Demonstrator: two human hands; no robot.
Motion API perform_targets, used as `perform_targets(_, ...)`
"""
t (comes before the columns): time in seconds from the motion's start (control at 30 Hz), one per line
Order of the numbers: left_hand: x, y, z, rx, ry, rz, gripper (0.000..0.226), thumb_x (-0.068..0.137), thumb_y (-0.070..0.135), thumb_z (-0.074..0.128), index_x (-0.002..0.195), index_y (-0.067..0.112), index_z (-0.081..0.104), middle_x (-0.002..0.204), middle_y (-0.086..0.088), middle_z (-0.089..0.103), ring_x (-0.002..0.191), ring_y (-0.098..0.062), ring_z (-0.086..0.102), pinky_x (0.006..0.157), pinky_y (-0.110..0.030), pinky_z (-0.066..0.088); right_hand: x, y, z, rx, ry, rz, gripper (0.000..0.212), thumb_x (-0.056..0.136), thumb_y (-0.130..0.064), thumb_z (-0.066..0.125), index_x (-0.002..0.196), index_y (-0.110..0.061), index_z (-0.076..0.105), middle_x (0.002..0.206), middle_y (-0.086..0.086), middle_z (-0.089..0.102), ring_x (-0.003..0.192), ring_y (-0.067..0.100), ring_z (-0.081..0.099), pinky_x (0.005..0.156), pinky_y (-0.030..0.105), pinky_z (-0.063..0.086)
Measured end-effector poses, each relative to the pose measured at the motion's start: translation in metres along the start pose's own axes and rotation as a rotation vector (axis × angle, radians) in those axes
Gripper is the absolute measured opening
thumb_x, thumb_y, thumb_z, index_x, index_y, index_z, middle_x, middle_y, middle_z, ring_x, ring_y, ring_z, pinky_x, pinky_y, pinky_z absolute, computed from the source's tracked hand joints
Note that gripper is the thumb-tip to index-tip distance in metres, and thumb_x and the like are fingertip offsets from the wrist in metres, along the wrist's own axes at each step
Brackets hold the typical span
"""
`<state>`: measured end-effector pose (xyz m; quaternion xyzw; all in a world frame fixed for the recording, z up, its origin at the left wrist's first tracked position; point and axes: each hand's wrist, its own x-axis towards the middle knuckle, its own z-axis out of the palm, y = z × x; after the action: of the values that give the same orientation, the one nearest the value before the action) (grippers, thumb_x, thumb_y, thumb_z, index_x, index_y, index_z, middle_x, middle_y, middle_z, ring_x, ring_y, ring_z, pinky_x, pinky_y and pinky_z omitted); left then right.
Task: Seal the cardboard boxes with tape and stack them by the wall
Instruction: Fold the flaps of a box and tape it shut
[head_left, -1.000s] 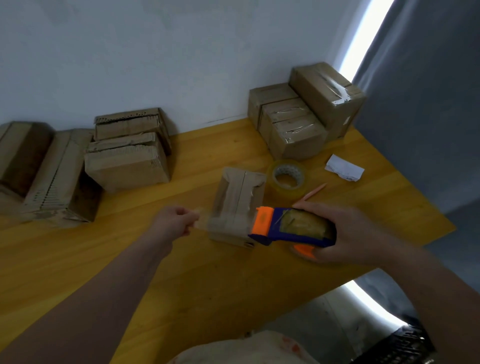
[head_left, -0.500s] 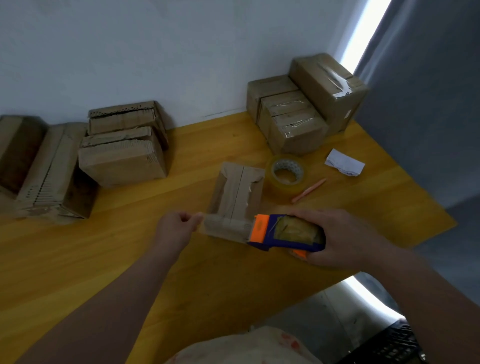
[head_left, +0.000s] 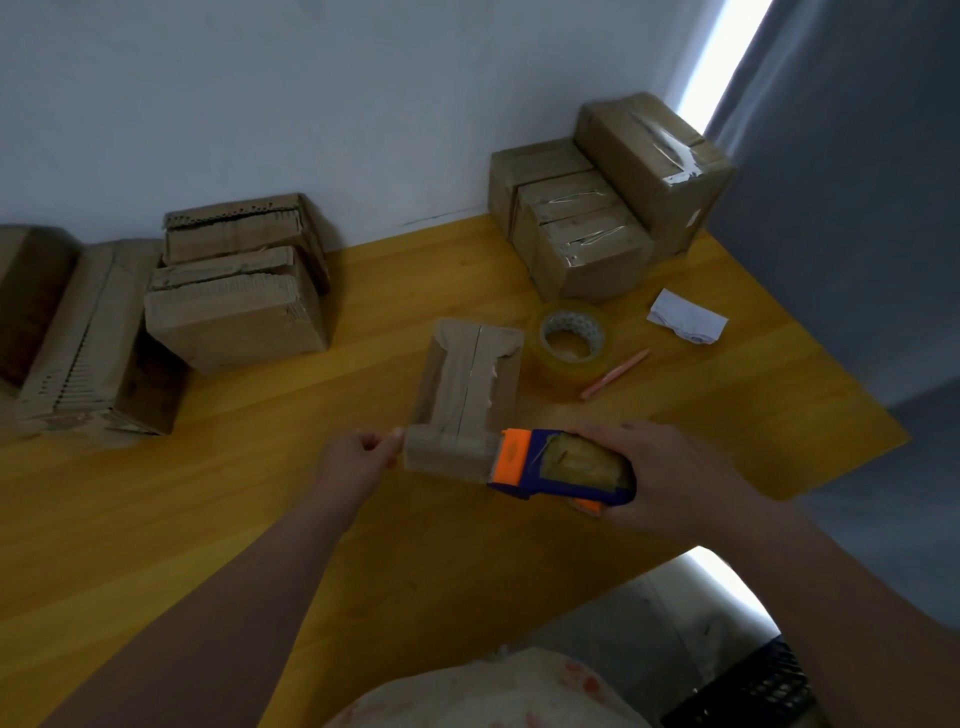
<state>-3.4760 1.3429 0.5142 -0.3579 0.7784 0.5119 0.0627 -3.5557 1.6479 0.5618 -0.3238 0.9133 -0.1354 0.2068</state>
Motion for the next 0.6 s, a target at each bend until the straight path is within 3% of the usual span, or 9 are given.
perform_targets(0.13,-0.004,0.003,0.002,0.015,-0.062,-0.028,0.026,0.097,0.036,0.051,0.087,0.016,0.065,0.082,-0.003,0.06,0.082,-0.02,0.058,0.077,-0.039,0.049,0.0,-0.001,0.001,0.034,0.007,0.005,0.086,0.064,-0.068,0.064,0.138,-0.056,0.022,0.11,-0.009,0.055,0.096,0.01,0.056,0.075,0.033,0.056)
perform_targets(0.23,0.001,0.009,0.001,0.168,-0.049,-0.045,0.032,0.098,0.04,0.048,0.109,0.014,0.063,0.099,-0.008,0.064,0.093,-0.026,0.061,0.087,-0.044,0.053,-0.002,-0.001,0.0,0.041,0.018,0.009,0.085,0.065,-0.068,0.065,0.139,-0.055,0.023,0.108,-0.01,0.054,0.095,0.008,0.055,0.075,0.032,0.055)
perform_targets(0.37,-0.002,0.012,-0.002,0.379,0.011,-0.026,0.037,0.096,0.037,0.052,0.124,0.013,0.059,0.117,-0.009,0.064,0.097,-0.024,0.061,0.079,-0.034,0.049,-0.003,-0.002,0.001,0.075,0.024,0.016,0.088,0.059,-0.077,0.057,0.138,-0.057,0.024,0.106,-0.009,0.056,0.093,0.007,0.056,0.074,0.032,0.055)
perform_targets(0.5,-0.017,0.017,0.006,0.103,0.097,0.106,0.036,0.099,0.017,0.046,0.133,0.014,0.056,0.117,-0.002,0.065,0.087,-0.014,0.057,0.075,-0.031,0.045,-0.004,-0.003,0.003,0.135,0.028,0.008,0.085,0.059,-0.075,0.058,0.136,-0.056,0.028,0.106,-0.009,0.057,0.093,0.006,0.056,0.074,0.027,0.053)
perform_targets(0.6,-0.029,0.02,0.012,0.005,-0.038,0.083,0.051,0.099,0.013,0.041,0.149,0.018,0.033,0.149,-0.002,0.039,0.129,-0.018,0.043,0.094,-0.029,0.035,-0.005,-0.003,0.002,0.142,0.033,0.017,0.084,0.062,-0.068,0.066,0.138,-0.053,0.032,0.106,-0.008,0.056,0.093,0.006,0.055,0.075,0.027,0.053)
